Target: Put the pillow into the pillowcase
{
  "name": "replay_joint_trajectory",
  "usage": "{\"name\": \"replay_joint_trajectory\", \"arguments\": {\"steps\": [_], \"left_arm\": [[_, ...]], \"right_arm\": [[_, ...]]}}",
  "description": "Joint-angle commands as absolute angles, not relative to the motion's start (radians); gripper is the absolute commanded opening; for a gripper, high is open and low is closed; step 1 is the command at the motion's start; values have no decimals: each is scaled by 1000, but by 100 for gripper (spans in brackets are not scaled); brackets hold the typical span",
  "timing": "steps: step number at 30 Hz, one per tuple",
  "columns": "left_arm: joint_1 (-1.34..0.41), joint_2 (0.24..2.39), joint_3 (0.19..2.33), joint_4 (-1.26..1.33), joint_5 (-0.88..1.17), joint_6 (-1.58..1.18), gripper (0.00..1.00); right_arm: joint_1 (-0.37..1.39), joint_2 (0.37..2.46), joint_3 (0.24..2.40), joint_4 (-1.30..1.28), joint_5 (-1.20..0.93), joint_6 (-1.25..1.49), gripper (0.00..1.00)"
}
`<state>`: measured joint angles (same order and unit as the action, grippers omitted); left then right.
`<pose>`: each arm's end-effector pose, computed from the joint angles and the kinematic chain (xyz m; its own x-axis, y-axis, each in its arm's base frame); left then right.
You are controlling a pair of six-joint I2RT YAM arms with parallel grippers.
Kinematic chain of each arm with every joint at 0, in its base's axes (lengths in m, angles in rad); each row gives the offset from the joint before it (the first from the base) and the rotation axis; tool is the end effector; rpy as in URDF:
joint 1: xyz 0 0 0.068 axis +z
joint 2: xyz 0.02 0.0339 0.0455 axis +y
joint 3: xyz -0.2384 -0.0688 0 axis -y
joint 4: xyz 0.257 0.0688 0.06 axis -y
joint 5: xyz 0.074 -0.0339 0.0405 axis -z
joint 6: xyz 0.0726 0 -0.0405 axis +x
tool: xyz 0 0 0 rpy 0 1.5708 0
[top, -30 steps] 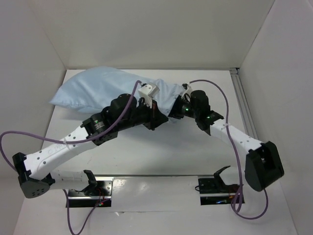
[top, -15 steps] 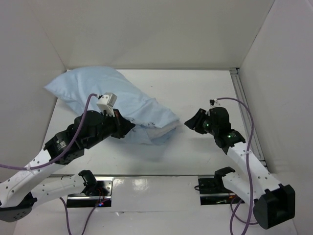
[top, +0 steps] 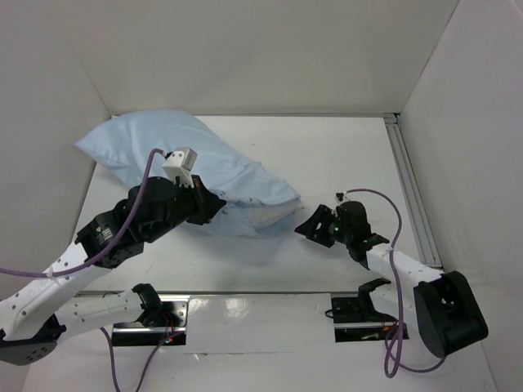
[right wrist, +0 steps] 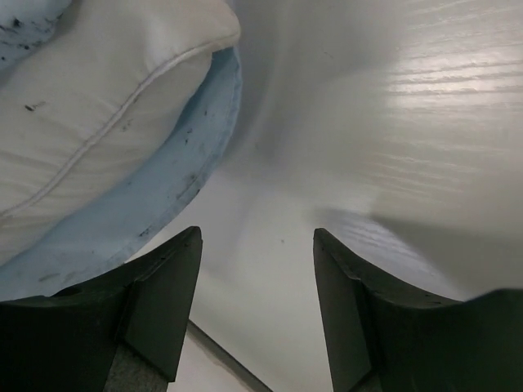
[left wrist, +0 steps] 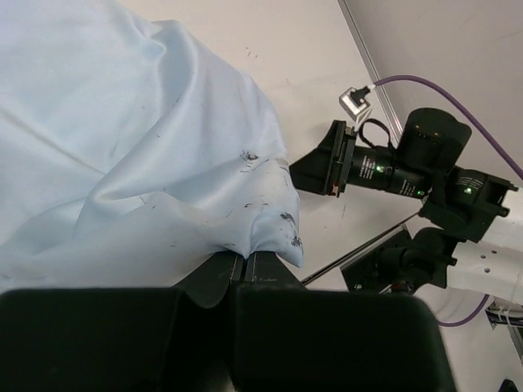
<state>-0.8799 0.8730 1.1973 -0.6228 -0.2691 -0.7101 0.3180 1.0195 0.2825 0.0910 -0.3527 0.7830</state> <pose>0.1608 -0.1641 0.3926 -0.5209 -0.3563 -0.7757 0.3184 0.7621 -0.5638 0.2194 0.0986 0.1027 -0.7971 0.4345 -0.4193 0.0097 0.7035 0.7107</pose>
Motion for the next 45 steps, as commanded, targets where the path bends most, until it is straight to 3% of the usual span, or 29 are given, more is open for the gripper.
{"name": "replay_joint_trajectory", "arguments": {"steps": [1, 6, 10, 19, 21, 22, 25, 31, 35, 40, 41, 45], "left_arm": [[-873, 873, 1264, -555, -308, -695, 0], [-873, 882, 1273, -555, -319, -684, 0], [-873, 891, 1273, -555, -319, -684, 0], [-873, 891, 1302, -555, -319, -675, 0], [-873, 891, 1302, -555, -319, -675, 0], [-873, 891, 1311, -555, -319, -684, 0], [-873, 891, 1344, -555, -319, -684, 0], [-873, 906, 1572, -629, -382, -629, 0], [-864, 1107, 1975, -799, -469, -583, 0], [-844, 1380, 2467, -766, -561, -413, 0], [-844, 1400, 2499, -688, -571, -384, 0], [-844, 1365, 2476, -513, -452, -354, 0]], "right_arm": [[325, 1080, 275, 386, -402, 851, 64], [325, 1264, 308, 569, -411, 885, 64], [325, 1399, 362, 607, -399, 874, 56], [325, 1623, 426, 837, -436, 911, 52], [325, 1653, 446, 870, -436, 920, 43], [325, 1664, 455, 870, -436, 920, 27], [286, 1603, 465, 821, -422, 920, 0], [125, 1272, 511, 616, -489, 899, 0], [54, 1106, 911, 234, -442, 740, 0], [-4, 1262, 1522, -7, -480, 637, 0], [-15, 1354, 1746, -55, -491, 637, 0], [-67, 1558, 2224, -130, -547, 676, 0]]}}
